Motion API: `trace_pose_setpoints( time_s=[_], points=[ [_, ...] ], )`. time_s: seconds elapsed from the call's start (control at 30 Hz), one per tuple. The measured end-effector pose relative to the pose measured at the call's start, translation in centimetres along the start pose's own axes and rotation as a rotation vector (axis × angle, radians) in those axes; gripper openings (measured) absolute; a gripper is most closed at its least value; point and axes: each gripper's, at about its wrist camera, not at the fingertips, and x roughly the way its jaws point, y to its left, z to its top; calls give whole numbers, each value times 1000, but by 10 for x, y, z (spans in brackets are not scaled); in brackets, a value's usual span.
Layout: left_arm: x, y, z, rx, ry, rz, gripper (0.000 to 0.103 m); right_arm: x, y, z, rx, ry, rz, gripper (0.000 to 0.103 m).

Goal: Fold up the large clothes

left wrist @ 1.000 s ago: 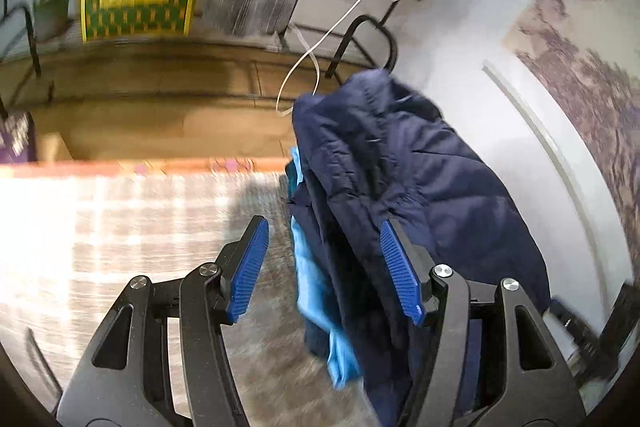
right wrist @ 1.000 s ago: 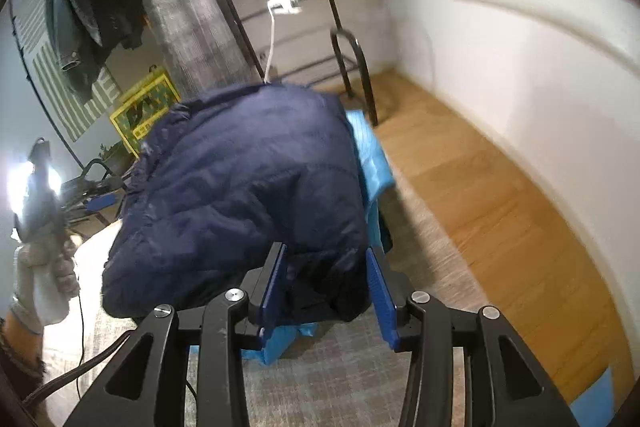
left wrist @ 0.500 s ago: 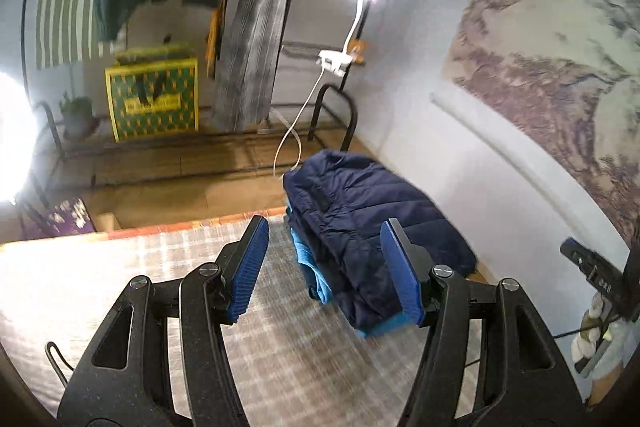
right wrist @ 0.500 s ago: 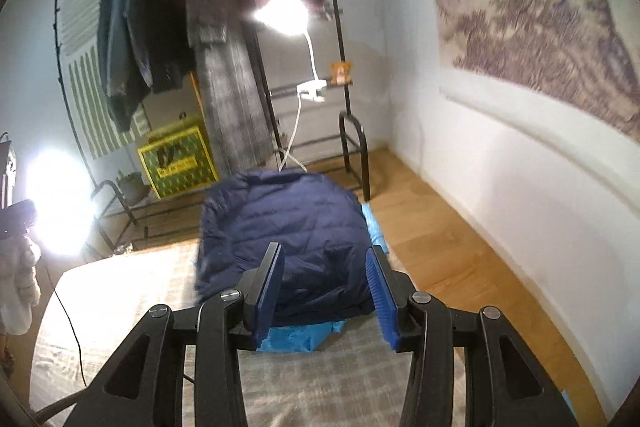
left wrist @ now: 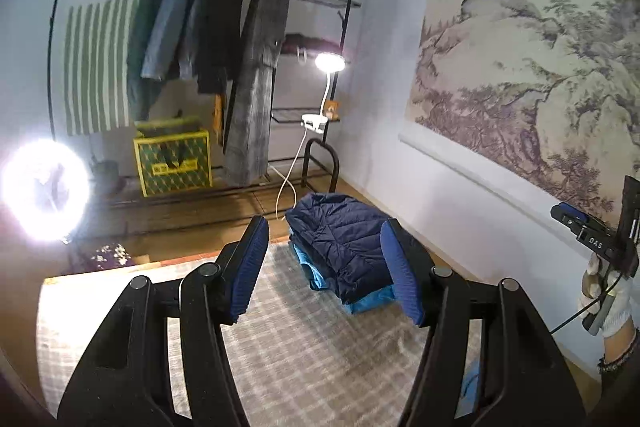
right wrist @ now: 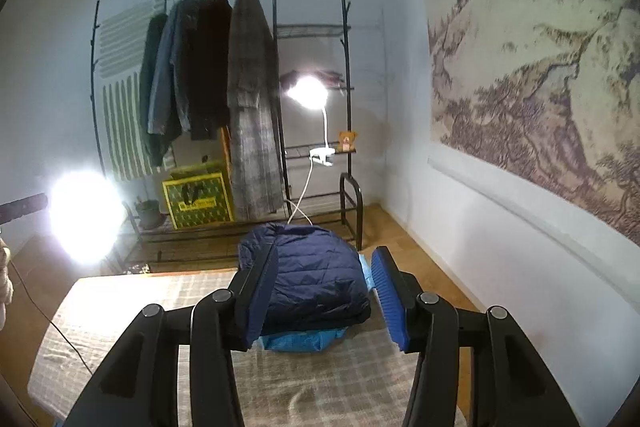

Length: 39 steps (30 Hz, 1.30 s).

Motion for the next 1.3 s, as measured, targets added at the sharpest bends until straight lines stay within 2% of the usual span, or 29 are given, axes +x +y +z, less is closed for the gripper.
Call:
trace_pose_setpoints(
  time_s=[0.07, 0.23, 0.47, 0.57, 0.63, 0.7, 0.77, 0.8, 0.83, 1.1, 1.23, 1.3],
  points=[
    [-28, 1, -1, 0, -17, -7, 62, -18, 3, 1, 1, -16, 3, 56],
    [-76, 1, -14, 25, -33, 1, 62, -56, 15, -6, 3, -37, 10, 58],
    [-99, 0, -61, 41, 21, -13, 62, -66, 37, -37, -9, 7, 14, 59],
    [-94, -2, -90, 46, 58, -17, 62, -59, 43, -53, 3, 27, 19, 61],
    [-88, -4, -106, 53, 77, -15, 70, -52, 46, -64, 15, 41, 13, 61],
    [-82, -5, -123, 58, 82, -11, 72, -46, 50, -72, 17, 52, 5, 61],
    [-75, -8, -137, 64, 81, -4, 74, -40, 56, -83, 18, 55, -10, 75],
    [-70, -10, -143, 70, 84, -1, 78, -38, 59, -86, 20, 51, -15, 84],
    [-64, -11, -149, 74, 85, 1, 81, -36, 62, -91, 19, 42, -23, 87],
    [-34, -13, -177, 93, 79, 14, 90, -5, 91, -117, 18, 36, -46, 88],
    [-21, -12, -186, 109, 68, 36, 96, 13, 102, -125, 17, 22, -67, 96],
    [-16, -9, -188, 100, 58, 43, 97, 22, 105, -128, 21, 22, -68, 96]
  ],
)
